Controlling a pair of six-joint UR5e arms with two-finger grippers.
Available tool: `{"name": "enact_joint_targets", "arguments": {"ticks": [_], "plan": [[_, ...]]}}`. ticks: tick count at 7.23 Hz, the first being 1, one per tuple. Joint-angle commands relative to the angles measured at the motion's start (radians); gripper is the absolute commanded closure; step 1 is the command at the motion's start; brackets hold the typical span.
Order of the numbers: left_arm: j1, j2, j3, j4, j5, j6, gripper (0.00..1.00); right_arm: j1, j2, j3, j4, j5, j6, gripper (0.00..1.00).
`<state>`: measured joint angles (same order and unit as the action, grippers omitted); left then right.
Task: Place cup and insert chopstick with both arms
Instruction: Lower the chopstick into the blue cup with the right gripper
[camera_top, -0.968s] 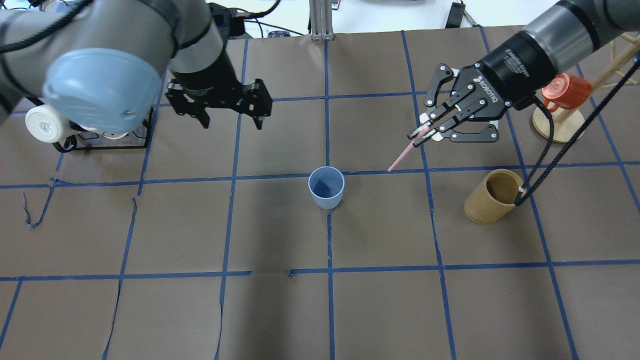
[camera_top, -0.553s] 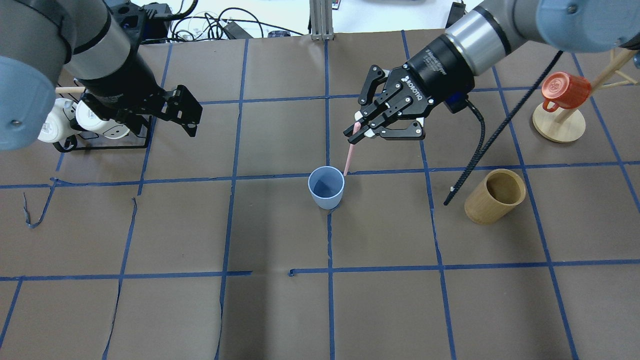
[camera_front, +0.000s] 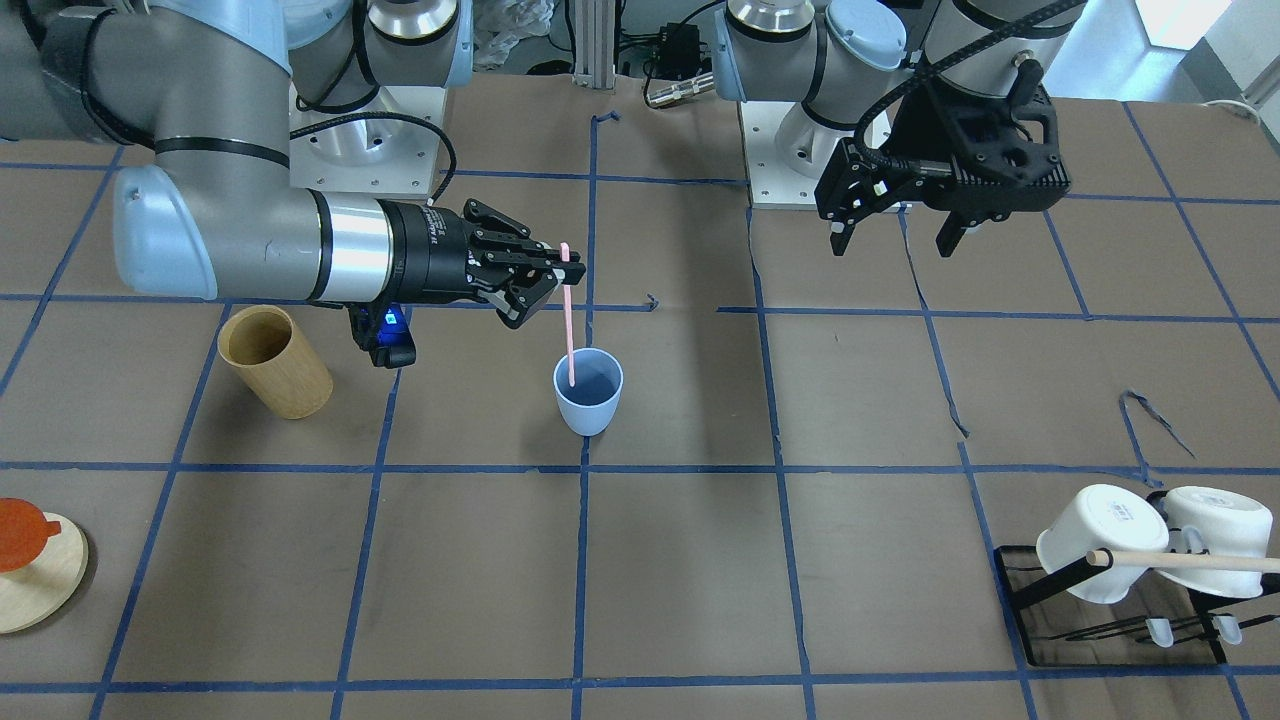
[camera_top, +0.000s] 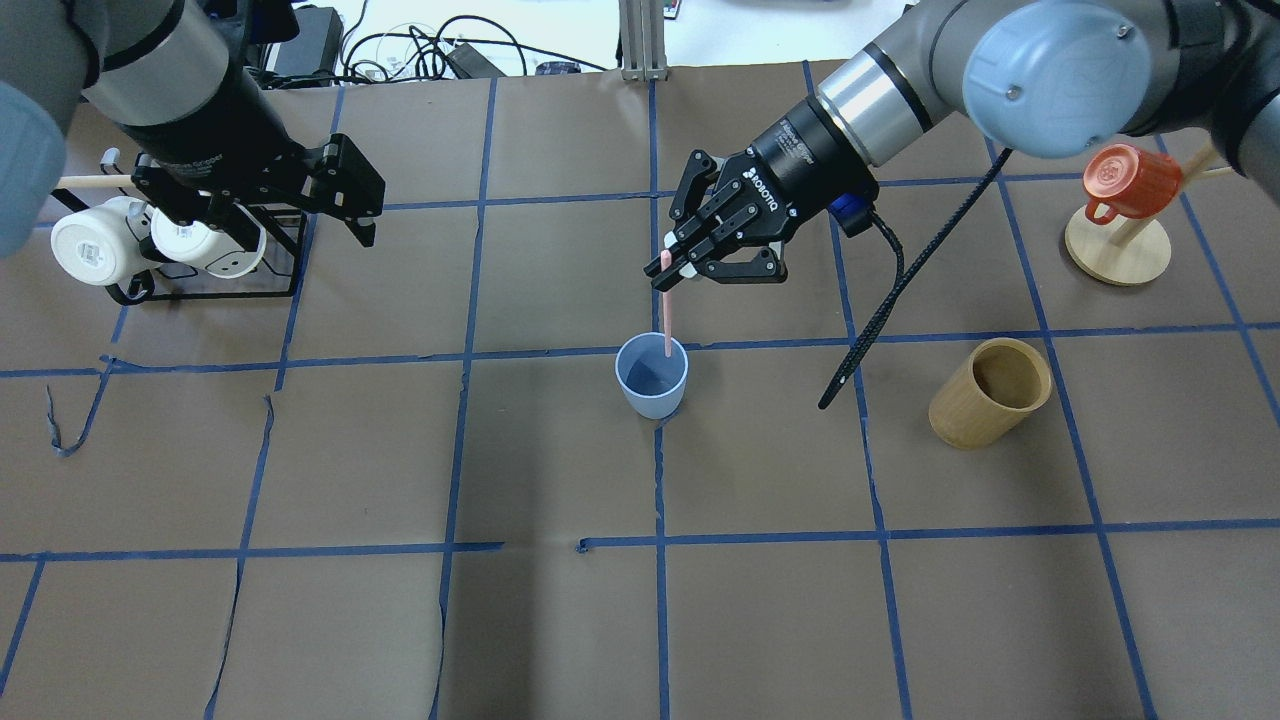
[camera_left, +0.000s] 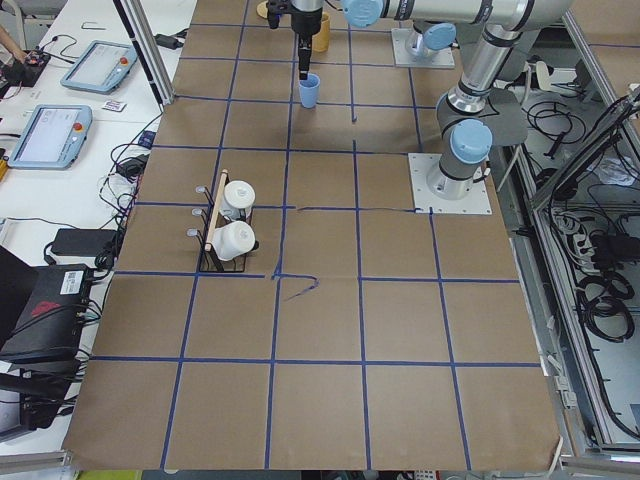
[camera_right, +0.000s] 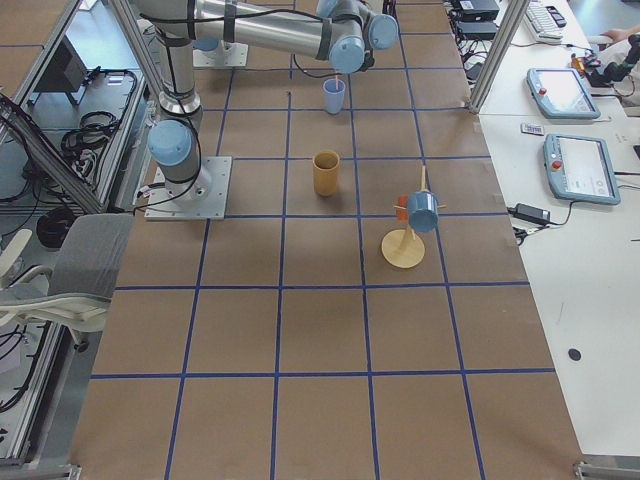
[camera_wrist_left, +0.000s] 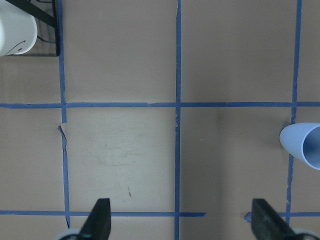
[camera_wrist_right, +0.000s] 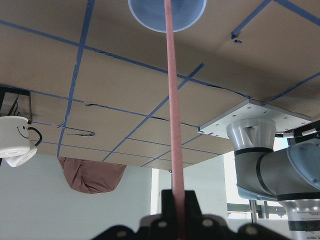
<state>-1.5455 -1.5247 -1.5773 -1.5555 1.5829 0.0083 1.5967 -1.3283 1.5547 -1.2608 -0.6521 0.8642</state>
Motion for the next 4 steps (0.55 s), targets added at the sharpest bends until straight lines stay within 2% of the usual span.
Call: {"name": "enact_joint_targets", "arguments": {"ticks": [1,3,4], "plan": [[0.001,0.001,-0.004,-0.005,0.0,-0.002,0.0,0.002,0.004,0.002,-0.003,0.029,0.001,0.88],[-0.001,0.001,-0.004,-0.005,-0.001,-0.002,0.0,0.002,0.014,0.024,-0.002,0.029,0.003,0.83],[-0.001,0.003,-0.006,-0.005,-0.003,-0.002,0.0,0.002,0.012,0.031,-0.006,0.023,-0.002,0.33]]}}
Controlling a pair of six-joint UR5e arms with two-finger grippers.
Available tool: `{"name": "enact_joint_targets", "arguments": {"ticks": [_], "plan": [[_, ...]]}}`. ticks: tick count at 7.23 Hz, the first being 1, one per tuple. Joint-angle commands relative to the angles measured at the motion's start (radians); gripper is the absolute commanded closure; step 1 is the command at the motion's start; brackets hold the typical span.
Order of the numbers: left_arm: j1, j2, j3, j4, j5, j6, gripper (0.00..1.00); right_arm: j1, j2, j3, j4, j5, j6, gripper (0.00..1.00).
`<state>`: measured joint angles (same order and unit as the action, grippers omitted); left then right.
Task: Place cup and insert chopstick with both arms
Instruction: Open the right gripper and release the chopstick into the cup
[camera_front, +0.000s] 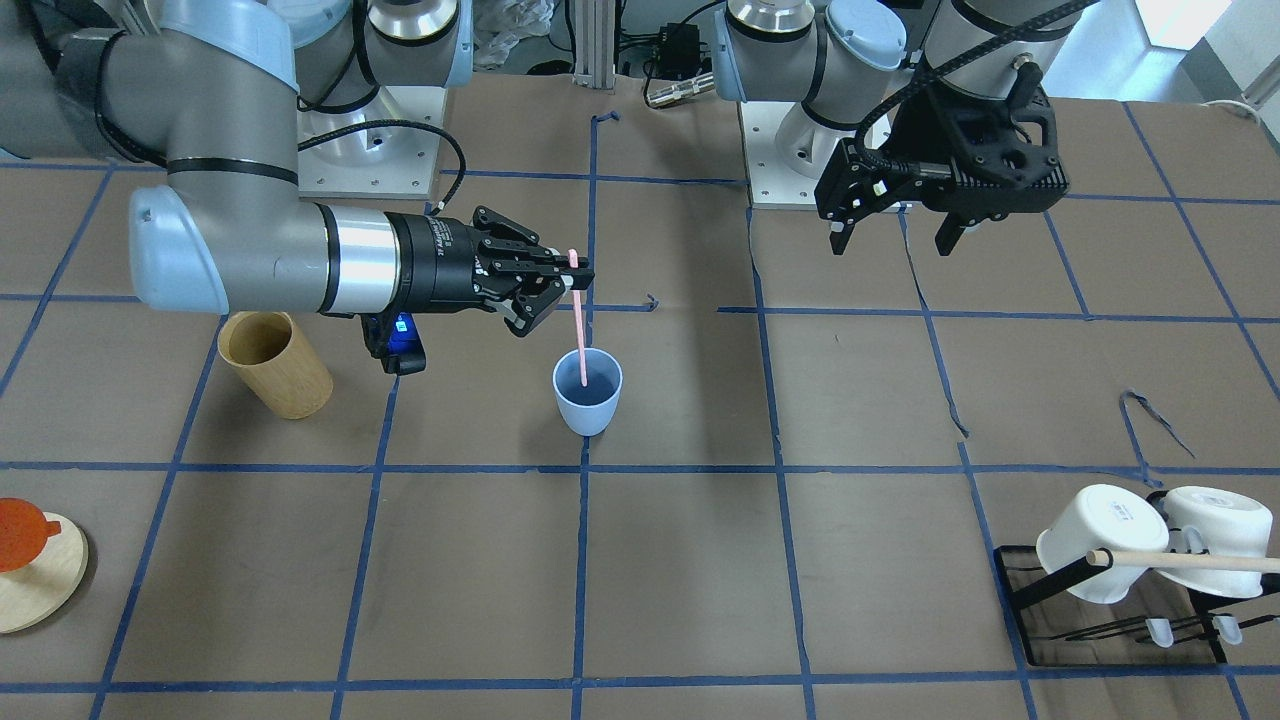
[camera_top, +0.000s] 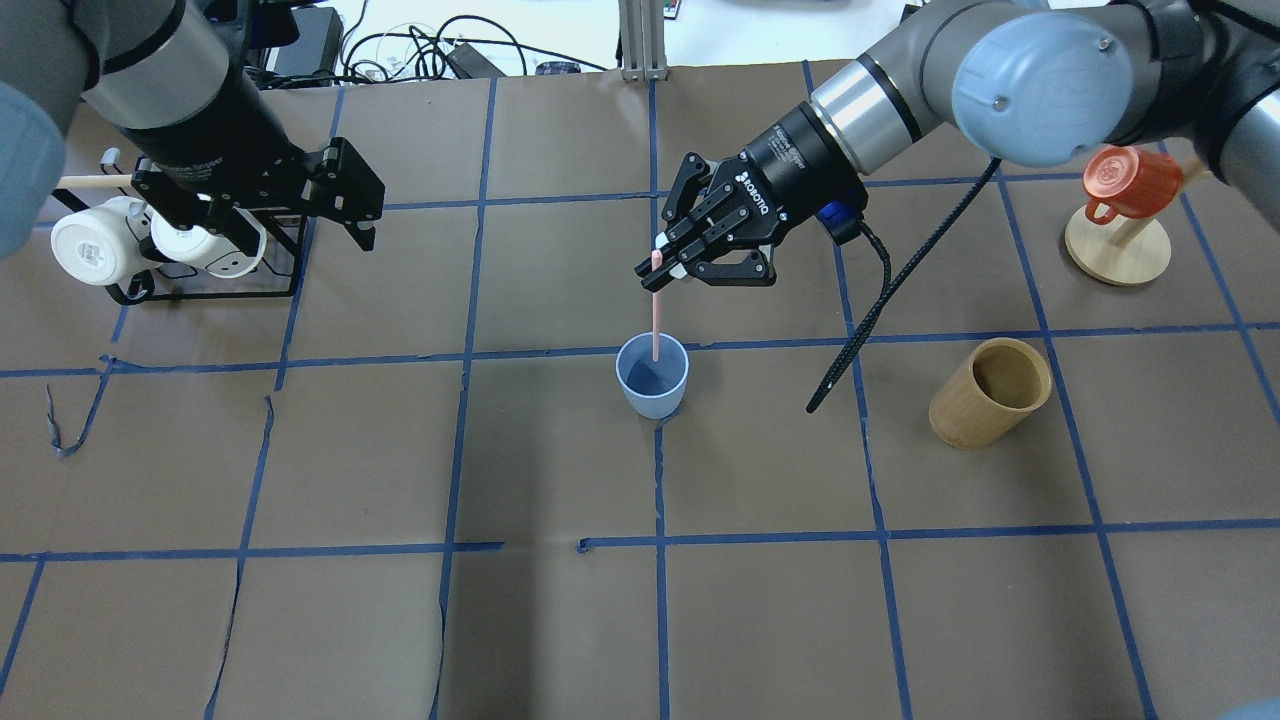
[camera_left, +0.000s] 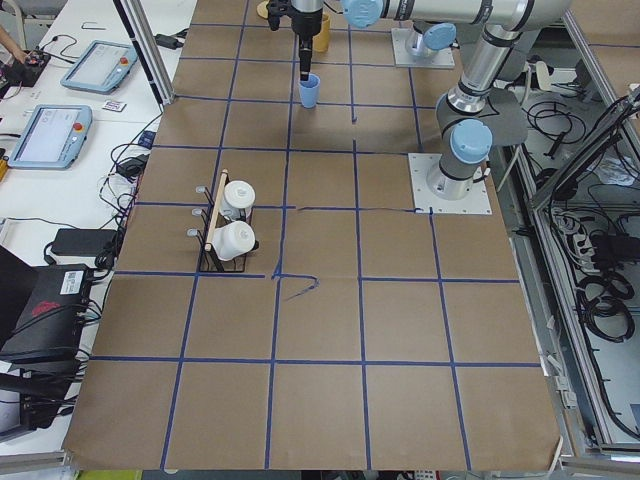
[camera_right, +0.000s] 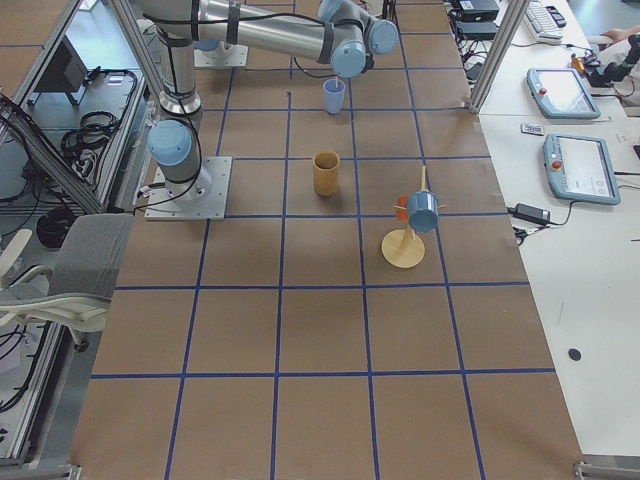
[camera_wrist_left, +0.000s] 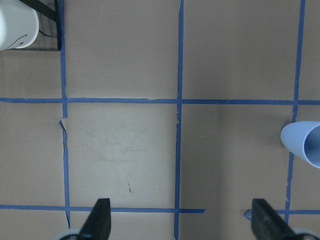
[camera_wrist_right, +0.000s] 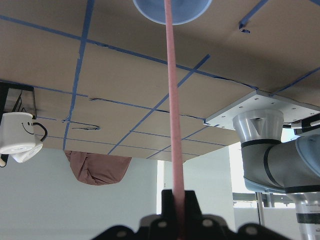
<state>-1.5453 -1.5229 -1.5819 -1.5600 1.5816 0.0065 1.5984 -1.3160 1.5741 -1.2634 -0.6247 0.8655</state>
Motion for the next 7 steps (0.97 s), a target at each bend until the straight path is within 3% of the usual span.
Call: {"name": "enact_joint_targets", "arguments": {"ticks": [1,3,4,6,7], "plan": [[-0.001,0.001,-0.001,0.001,-0.003,0.0,0.0,0.0,-0.008,0.009,-0.005,-0.003,-0.002,0.0],[0.007,-0.002,-0.001,0.001,-0.047,0.0,0.0,0.0,-0.022,-0.006,-0.107,-0.035,0.009,0.0],[0.004,0.001,-0.003,-0.002,-0.04,0.001,0.0,0.0,-0.043,-0.046,-0.187,-0.165,0.015,0.0],[0.004,0.004,0.0,-0.009,-0.04,0.001,0.0,0.0,-0.046,-0.15,-0.202,-0.437,-0.044,0.0],[0.005,-0.002,0.014,-0.041,-0.038,0.003,0.0,0.0,-0.06,-0.155,-0.195,-0.572,-0.204,0.0]]}}
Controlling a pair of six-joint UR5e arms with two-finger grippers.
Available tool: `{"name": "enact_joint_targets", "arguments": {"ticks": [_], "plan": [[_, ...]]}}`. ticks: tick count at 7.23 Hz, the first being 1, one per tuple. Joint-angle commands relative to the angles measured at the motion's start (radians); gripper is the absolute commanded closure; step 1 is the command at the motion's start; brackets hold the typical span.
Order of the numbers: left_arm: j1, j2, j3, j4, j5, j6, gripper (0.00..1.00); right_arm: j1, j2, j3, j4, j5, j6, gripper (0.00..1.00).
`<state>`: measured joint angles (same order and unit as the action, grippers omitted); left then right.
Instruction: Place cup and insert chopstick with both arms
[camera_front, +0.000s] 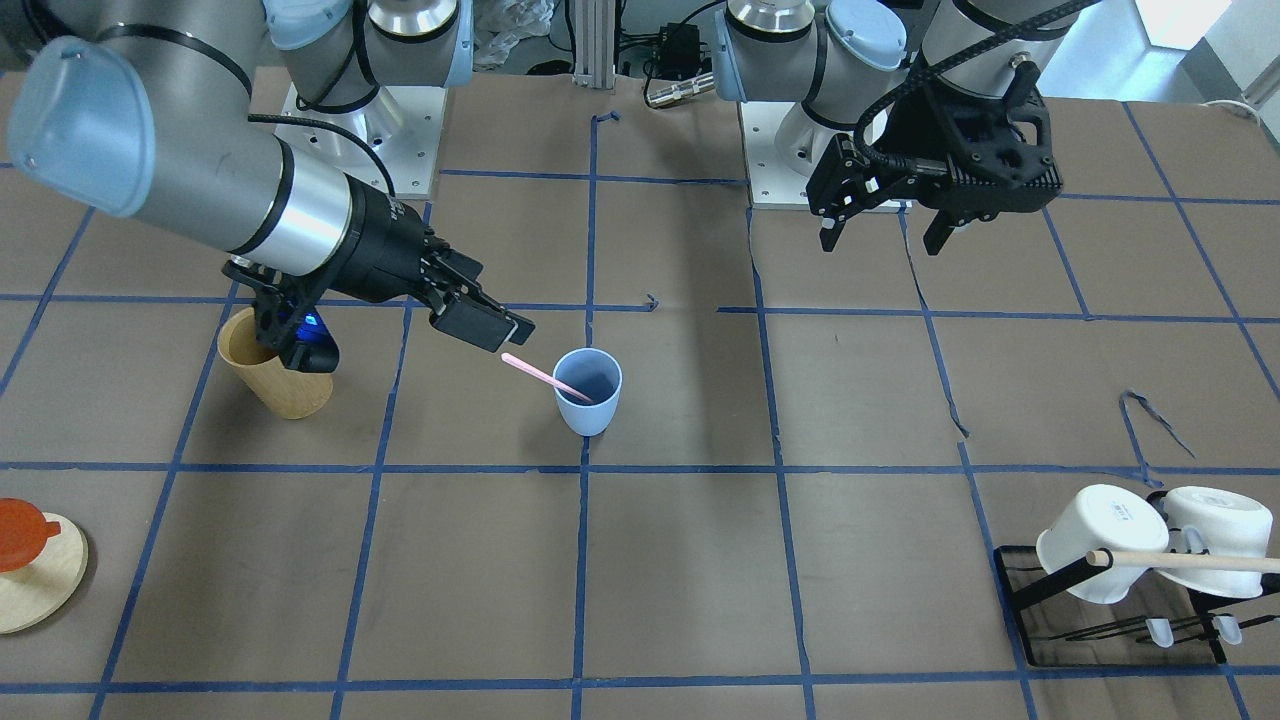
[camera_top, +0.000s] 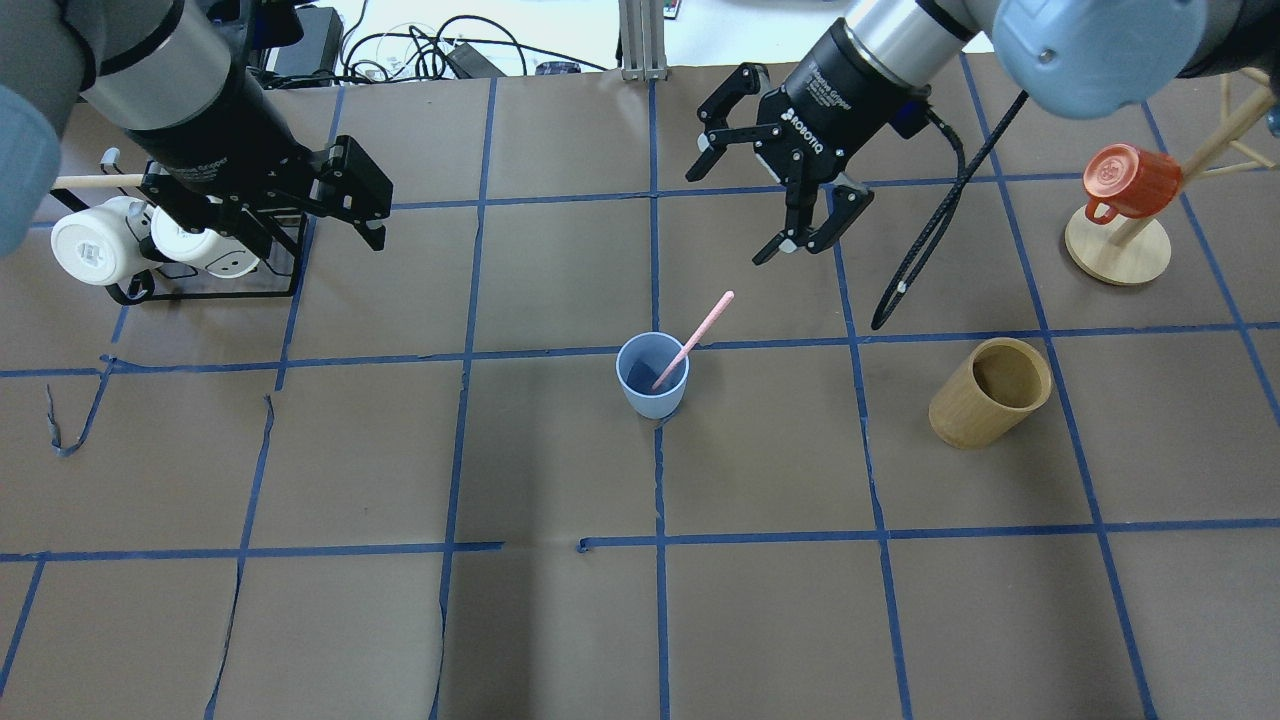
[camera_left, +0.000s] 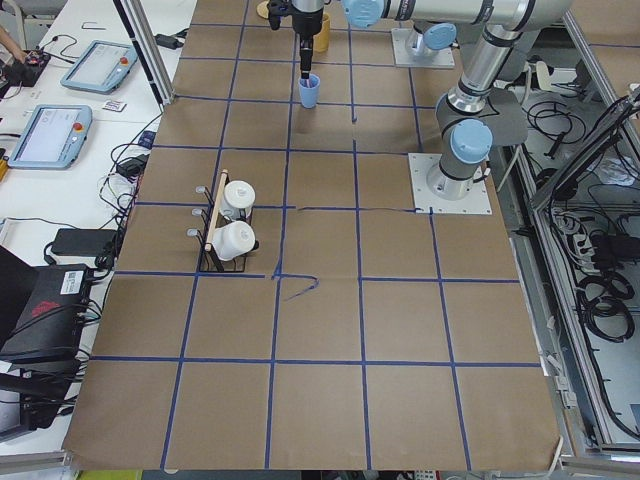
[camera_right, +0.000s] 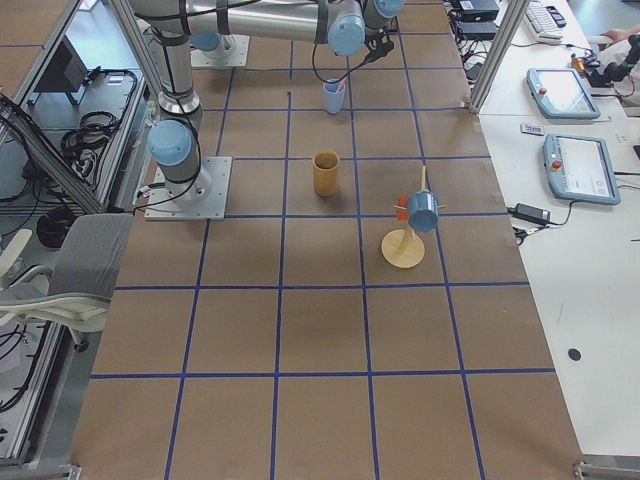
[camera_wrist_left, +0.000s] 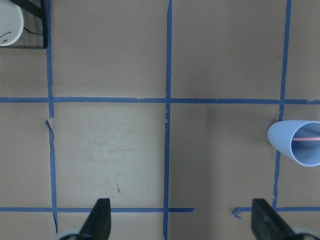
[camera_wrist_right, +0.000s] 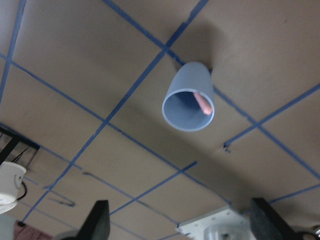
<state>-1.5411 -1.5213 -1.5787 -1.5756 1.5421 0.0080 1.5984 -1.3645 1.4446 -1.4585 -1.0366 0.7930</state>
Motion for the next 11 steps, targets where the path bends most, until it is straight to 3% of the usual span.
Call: {"name": "enact_joint_targets", "arguments": {"ticks": [1,2,4,7,11], "plan": [[-0.002,-0.005,0.014,-0.041,0.033,0.001,0.0,0.0,-0.036,-0.026,0.001,-0.328,-0.282,0.0],[0.001,-0.008,0.026,-0.043,0.05,0.001,0.0,-0.002,-0.065,-0.026,0.003,-0.403,-0.419,0.0],[0.001,-0.022,0.032,-0.041,0.009,0.003,0.0,-0.008,-0.123,-0.017,-0.035,-0.442,-0.781,0.0],[0.001,-0.02,0.029,-0.041,0.01,0.047,0.0,-0.011,-0.125,-0.003,-0.025,-0.506,-0.807,0.0],[0.001,-0.014,0.022,-0.04,0.01,0.047,0.0,-0.012,-0.123,0.011,-0.04,-0.508,-0.79,0.0]]}}
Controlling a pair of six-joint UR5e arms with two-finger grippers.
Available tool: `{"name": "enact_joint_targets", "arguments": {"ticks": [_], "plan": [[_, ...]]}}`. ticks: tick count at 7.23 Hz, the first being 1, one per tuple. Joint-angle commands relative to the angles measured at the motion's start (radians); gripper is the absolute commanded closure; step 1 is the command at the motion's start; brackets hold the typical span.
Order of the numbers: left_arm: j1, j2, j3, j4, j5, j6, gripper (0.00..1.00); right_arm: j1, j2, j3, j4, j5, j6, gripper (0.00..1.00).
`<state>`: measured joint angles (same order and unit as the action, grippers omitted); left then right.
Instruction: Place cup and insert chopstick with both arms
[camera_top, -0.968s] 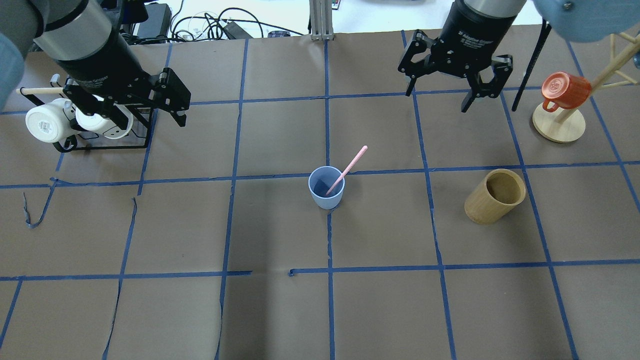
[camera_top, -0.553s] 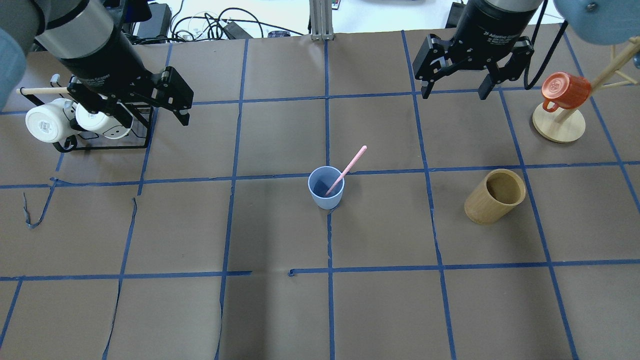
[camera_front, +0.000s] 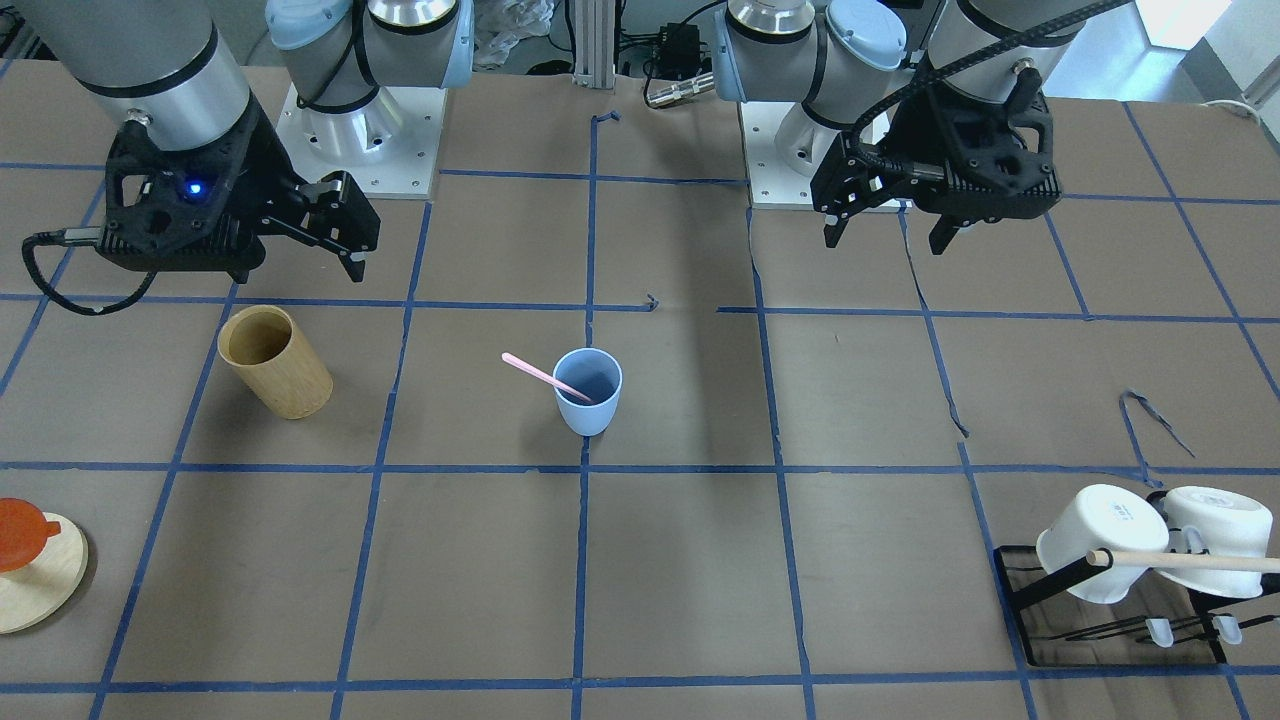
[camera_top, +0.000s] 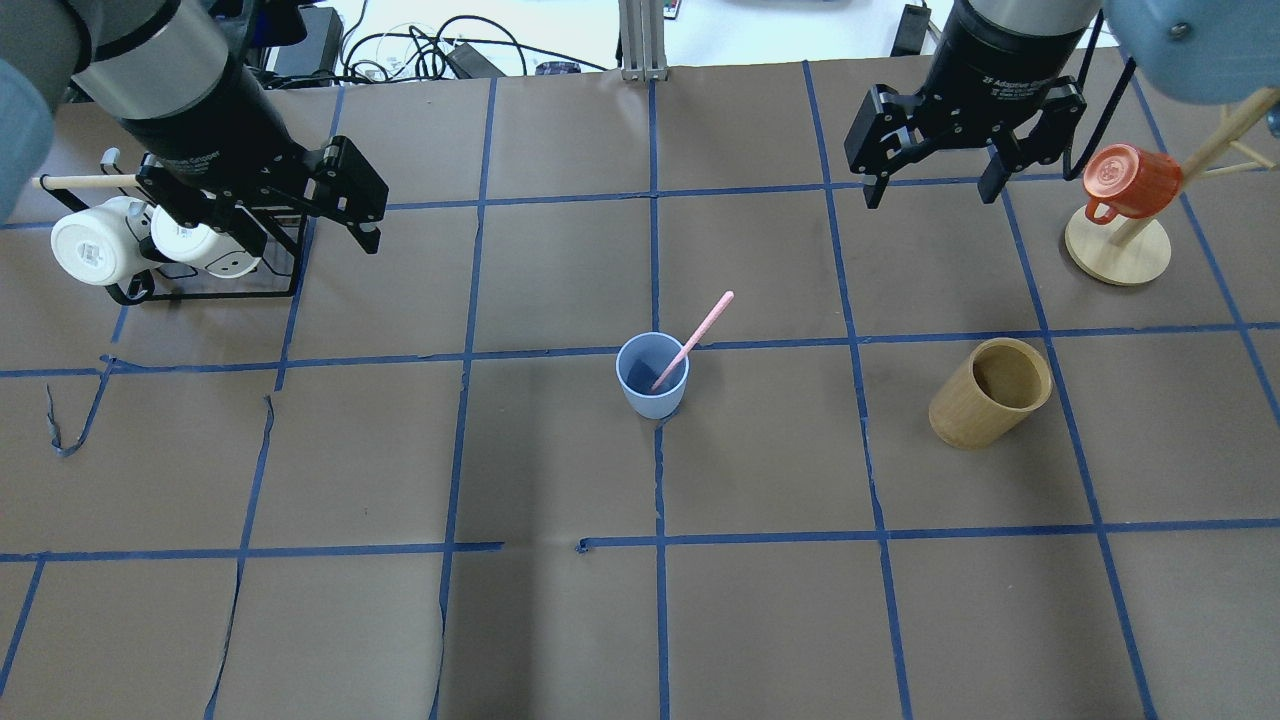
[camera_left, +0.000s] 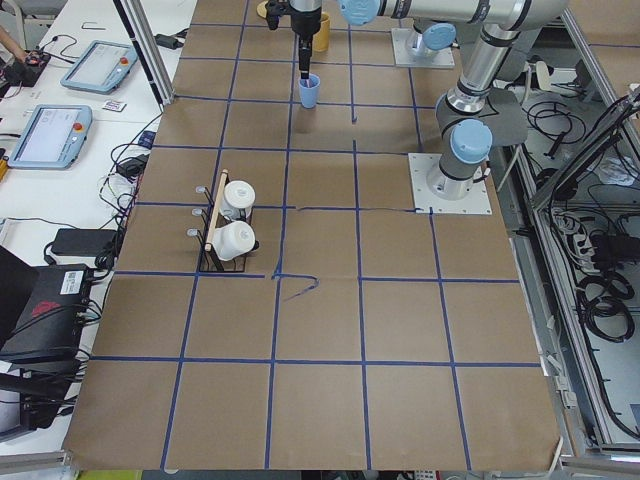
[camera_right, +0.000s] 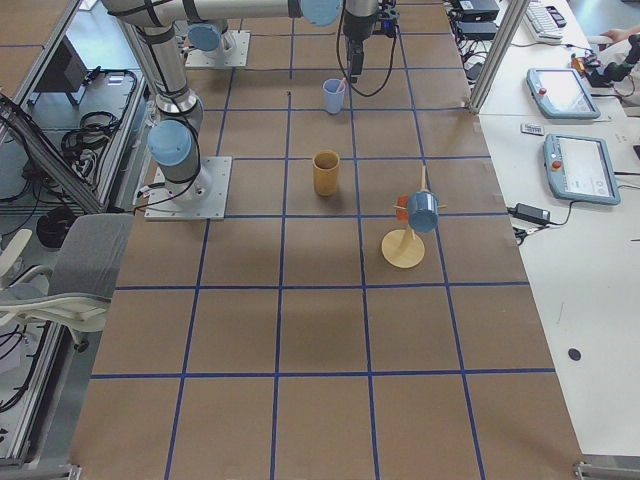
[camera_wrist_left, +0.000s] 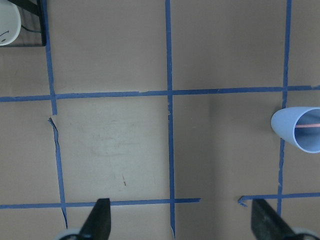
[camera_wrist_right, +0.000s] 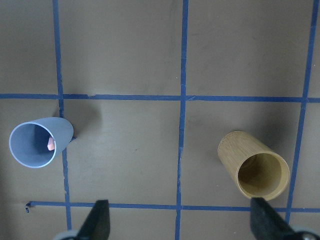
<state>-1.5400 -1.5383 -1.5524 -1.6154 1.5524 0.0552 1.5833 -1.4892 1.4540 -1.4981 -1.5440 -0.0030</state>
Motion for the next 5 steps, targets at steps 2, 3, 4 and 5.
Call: {"name": "enact_joint_targets", "arguments": {"ticks": [2,3,4,5], "plan": [[0.0,0.003,-0.006,0.0,0.0,0.0,0.0,-0.003,-0.005,0.0,-0.001,-0.002,0.008,0.0],[-0.002,0.004,-0.008,0.0,0.002,0.0,0.0,-0.002,-0.005,0.002,0.004,-0.002,0.008,0.0],[0.0,0.004,-0.009,0.002,0.0,0.0,0.0,-0.003,-0.005,0.002,0.01,-0.002,0.008,0.0],[-0.002,0.004,-0.009,0.002,0.0,0.0,0.0,-0.002,-0.005,0.002,0.004,-0.002,0.008,0.0]]}}
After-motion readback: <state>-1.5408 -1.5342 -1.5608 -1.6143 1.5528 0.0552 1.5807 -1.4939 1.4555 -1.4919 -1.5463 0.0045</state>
